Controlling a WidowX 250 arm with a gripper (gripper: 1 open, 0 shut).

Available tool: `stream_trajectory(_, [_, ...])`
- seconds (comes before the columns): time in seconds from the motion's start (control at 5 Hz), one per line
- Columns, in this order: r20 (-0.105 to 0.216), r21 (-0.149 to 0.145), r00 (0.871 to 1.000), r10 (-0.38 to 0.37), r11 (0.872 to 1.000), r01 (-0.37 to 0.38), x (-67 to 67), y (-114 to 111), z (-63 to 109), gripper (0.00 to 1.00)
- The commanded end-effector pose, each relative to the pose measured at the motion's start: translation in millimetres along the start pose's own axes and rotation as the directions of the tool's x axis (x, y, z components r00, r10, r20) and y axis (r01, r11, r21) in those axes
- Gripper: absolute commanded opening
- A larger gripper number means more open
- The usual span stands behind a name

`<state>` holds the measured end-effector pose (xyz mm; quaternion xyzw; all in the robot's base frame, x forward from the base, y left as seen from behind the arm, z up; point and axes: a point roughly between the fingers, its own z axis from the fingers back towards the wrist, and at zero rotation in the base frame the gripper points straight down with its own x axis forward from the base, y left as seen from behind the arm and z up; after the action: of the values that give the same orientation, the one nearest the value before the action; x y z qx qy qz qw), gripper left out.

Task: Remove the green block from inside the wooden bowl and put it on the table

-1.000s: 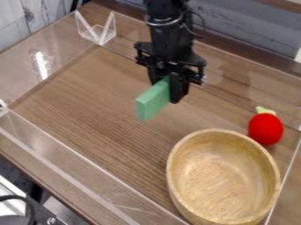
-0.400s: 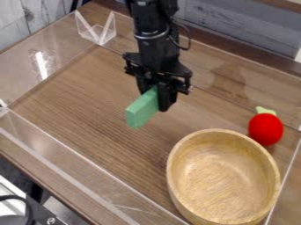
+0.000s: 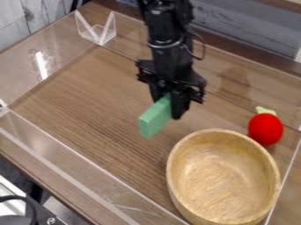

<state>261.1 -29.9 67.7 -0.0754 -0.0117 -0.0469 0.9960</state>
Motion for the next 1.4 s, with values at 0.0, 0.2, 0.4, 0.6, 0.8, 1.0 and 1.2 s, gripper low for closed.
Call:
stream_trajectory(0.0, [0.065,0.004,0.998,0.0,1.0,0.0,18.4,-11.9,7.5,0.0])
stream_trajectory(0.2, [0.075,0.018,0.997,-0.006,1.0,0.004,18.5,-5.4,5.0,0.0])
stream_trajectory(0.4, [0.074,0.048,0.997,-0.004,0.999,0.001,18.8,5.1,1.2,0.0])
stream_trajectory(0.6, [0.078,0.076,0.997,0.006,0.997,-0.012,18.9,14.7,-2.7,0.0])
stream_trajectory(0.8, [0.084,0.088,0.996,0.004,0.996,-0.012,18.6,23.9,-5.4,0.0])
stream_trajectory(1.0, [0.095,0.092,0.995,-0.003,0.996,-0.006,17.2,28.4,-7.6,0.0])
stream_trajectory(1.2, [0.111,0.1,0.994,-0.006,0.995,-0.005,17.7,30.1,-10.6,0.0])
